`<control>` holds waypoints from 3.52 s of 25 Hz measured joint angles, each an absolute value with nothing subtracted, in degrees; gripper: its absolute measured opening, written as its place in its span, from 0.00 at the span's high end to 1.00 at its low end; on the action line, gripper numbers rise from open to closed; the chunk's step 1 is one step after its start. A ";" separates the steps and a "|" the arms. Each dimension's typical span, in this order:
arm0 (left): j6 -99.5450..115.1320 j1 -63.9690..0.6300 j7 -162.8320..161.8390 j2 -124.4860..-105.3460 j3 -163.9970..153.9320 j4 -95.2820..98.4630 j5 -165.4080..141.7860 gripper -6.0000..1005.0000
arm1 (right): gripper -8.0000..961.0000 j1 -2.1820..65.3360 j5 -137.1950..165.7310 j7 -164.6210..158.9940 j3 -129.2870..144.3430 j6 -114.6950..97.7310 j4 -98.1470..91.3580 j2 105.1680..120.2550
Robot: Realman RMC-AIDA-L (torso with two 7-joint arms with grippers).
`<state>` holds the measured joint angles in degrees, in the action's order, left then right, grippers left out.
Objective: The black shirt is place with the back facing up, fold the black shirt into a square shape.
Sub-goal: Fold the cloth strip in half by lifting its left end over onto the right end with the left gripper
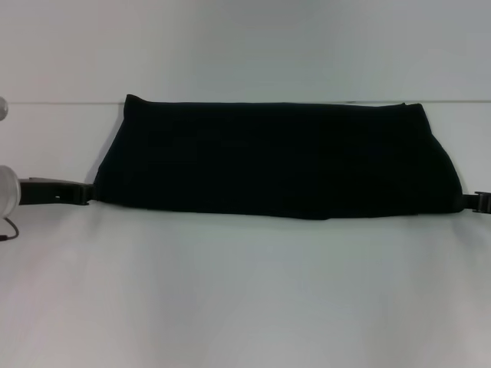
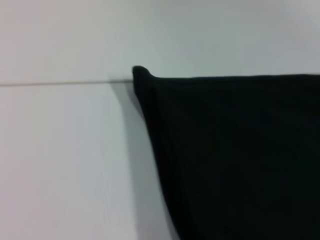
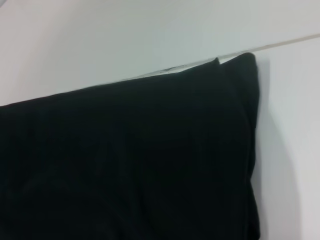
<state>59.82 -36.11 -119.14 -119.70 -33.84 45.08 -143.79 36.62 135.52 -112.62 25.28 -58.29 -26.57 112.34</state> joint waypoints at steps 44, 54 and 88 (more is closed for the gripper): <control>68.28 -35.57 -119.73 -118.82 -33.45 53.86 -142.22 0.99 | 0.98 34.01 134.20 -112.40 23.64 -70.75 -32.66 109.95; 71.80 -35.34 -119.77 -117.97 -33.31 55.27 -137.40 0.99 | 0.98 34.15 133.44 -112.56 23.64 -72.17 -33.40 109.41; 74.71 -31.23 -121.95 -118.14 -32.79 53.66 -138.02 0.90 | 0.76 30.92 130.45 -108.45 18.00 -79.58 -33.38 109.96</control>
